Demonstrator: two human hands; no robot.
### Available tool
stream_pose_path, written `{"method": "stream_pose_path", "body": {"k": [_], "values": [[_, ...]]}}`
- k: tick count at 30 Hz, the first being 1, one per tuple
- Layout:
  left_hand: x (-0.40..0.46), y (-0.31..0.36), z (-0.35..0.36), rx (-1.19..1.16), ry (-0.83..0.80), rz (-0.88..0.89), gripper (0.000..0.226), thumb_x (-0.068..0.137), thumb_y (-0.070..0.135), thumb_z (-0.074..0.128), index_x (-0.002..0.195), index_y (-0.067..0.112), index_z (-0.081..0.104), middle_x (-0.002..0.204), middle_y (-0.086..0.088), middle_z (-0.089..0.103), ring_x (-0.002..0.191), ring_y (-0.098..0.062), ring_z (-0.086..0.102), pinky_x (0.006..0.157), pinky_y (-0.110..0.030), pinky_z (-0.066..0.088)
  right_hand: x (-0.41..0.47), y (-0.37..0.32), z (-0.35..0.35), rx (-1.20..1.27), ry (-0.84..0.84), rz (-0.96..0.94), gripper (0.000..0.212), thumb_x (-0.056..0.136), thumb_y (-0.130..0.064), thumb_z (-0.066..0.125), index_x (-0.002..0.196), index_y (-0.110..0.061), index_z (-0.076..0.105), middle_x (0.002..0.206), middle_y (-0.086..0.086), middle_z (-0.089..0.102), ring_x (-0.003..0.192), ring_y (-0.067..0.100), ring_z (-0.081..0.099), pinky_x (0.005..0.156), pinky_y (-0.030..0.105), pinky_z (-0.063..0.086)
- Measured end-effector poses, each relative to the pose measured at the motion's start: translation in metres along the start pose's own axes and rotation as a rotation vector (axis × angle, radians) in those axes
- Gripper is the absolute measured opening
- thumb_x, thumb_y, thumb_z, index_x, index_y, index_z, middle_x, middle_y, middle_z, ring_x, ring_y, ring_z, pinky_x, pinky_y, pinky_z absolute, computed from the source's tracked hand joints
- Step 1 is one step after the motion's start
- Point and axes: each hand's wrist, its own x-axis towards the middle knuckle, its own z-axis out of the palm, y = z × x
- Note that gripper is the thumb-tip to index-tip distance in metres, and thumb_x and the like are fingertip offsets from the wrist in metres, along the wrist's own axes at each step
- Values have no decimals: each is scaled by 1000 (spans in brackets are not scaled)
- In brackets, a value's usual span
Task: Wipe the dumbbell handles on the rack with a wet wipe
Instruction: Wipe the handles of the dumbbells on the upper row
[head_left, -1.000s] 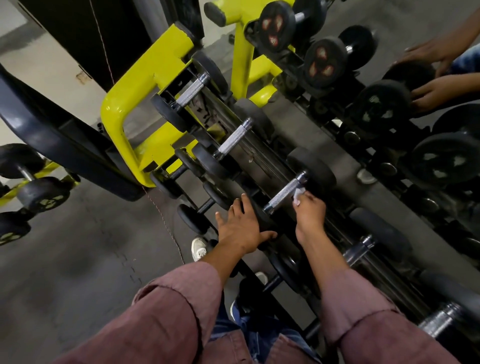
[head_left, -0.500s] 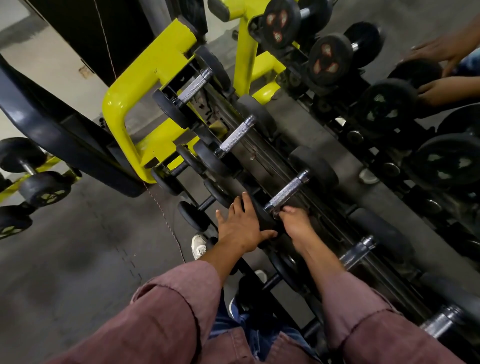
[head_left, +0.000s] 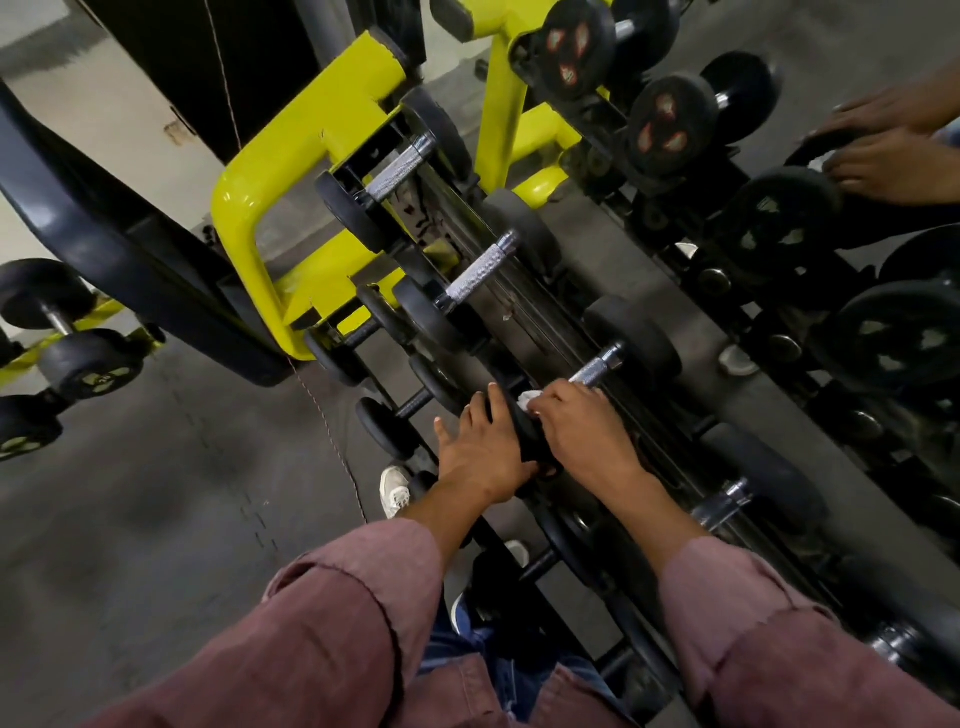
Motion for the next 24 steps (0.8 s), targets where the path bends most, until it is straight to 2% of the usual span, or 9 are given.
{"method": "stream_pose_path", "body": {"k": [4,8,10,13,15,18,21,24], "values": [[-1,1,-2,-10,1,-3,131,78,76,66,160,13,-13,169,-14,5,156,-30,12,121,-64,5,16,-1,-10,-230,-115,-79,27,97,-29,49,118,-31,66,111,-2,62,105,22,58,90,40,43],[-2,2,-3,-30,-27,-12,133,77,77,66,159,13,-16,169,-14,0,157,-30,7,121,-63,0,46,-10,-27,-543,-350,-127,27,97,-34,47,111,-26,68,114,-1,66,115,24,51,95,42,35],[-2,2,-3,-26,-24,-11,133,77,77,66,159,13,-17,169,-15,0,157,-30,7,121,-63,1,66,-16,-29,-596,-492,-88,28,97,-35,47,114,-24,66,118,1,67,121,24,49,99,43,31],[-1,0,-3,-30,-20,-13,134,76,78,66,159,14,-16,169,-15,1,157,-31,7,121,-63,1,84,-20,-27,-547,-649,-15,28,95,-32,52,119,-22,63,125,5,64,123,26,49,103,45,29],[-1,0,-2,-32,-18,-8,134,76,78,66,159,14,-16,169,-15,1,157,-31,7,121,-64,1,84,-17,-25,-501,-631,-40,25,94,-30,55,116,-22,64,120,5,65,119,26,51,101,45,33],[-1,0,-2,-33,-18,-3,133,76,78,66,159,14,-16,169,-15,1,156,-31,8,121,-63,1,62,-5,-21,-351,-436,-122,24,96,-28,53,114,-23,67,112,2,63,110,26,56,92,42,41],[0,-1,0,-30,-6,2,132,76,78,66,160,14,-15,169,-15,3,156,-29,9,122,-64,3,27,13,-15,49,-257,-82,22,96,-27,55,112,-21,69,110,1,60,98,24,62,83,41,51],[0,-2,-1,-13,-1,5,132,77,78,64,160,14,-15,169,-14,3,156,-29,9,122,-64,5,-2,26,-7,375,-168,-2,18,90,-15,65,107,-17,71,109,-2,65,99,15,64,88,34,52]]}}
